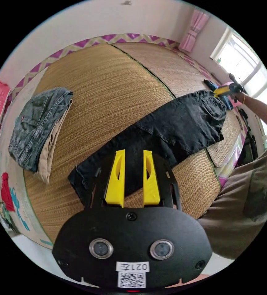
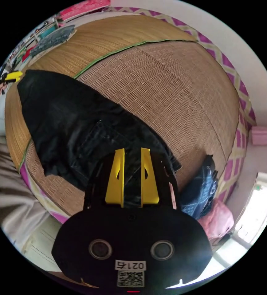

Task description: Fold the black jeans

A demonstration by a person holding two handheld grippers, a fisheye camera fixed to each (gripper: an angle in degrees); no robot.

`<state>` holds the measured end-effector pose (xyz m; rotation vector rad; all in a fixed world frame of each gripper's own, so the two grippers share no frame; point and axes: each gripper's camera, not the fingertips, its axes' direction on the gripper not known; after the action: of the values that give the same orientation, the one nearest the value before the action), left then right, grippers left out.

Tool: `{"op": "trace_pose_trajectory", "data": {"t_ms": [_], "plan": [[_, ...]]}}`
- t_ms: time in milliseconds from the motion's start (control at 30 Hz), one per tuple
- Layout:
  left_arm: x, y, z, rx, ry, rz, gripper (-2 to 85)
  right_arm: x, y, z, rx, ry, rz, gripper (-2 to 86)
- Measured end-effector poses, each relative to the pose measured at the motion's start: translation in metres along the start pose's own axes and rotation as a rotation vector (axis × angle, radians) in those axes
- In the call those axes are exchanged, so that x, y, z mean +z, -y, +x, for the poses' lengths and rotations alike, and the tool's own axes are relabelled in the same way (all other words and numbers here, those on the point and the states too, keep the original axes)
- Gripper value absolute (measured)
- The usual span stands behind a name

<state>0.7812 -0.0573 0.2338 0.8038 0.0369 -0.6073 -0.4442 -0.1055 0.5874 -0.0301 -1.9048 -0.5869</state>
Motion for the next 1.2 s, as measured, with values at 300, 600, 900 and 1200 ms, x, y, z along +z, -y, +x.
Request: {"op": "trace_pose_trajectory", "data": {"t_ms": [300, 600, 900, 1200], "plan": [[0.059, 0.081, 0.012, 0.122, -0.008, -0.113, 8.4, 0.021, 0.078, 0.044, -0.199, 0.046, -0.116, 8.4], [0.076, 0.106, 0.017, 0.225, -0.017, -0.109, 8.4, -0.014, 0.068, 0.055, -0.253, 0.113, -0.059, -0.8], [0.099, 0.111, 0.017, 0.396, -0.053, -0.176, 9.4, -0.101, -0.009, 0.042, -0.248, 0.174, 0.123, -1.0], [0.066, 0.067, 0.019, 0.493, -0.048, -0.151, 2.0, -0.118, -0.051, 0.021, -0.216, 0.112, 0.141, -1.0]]}}
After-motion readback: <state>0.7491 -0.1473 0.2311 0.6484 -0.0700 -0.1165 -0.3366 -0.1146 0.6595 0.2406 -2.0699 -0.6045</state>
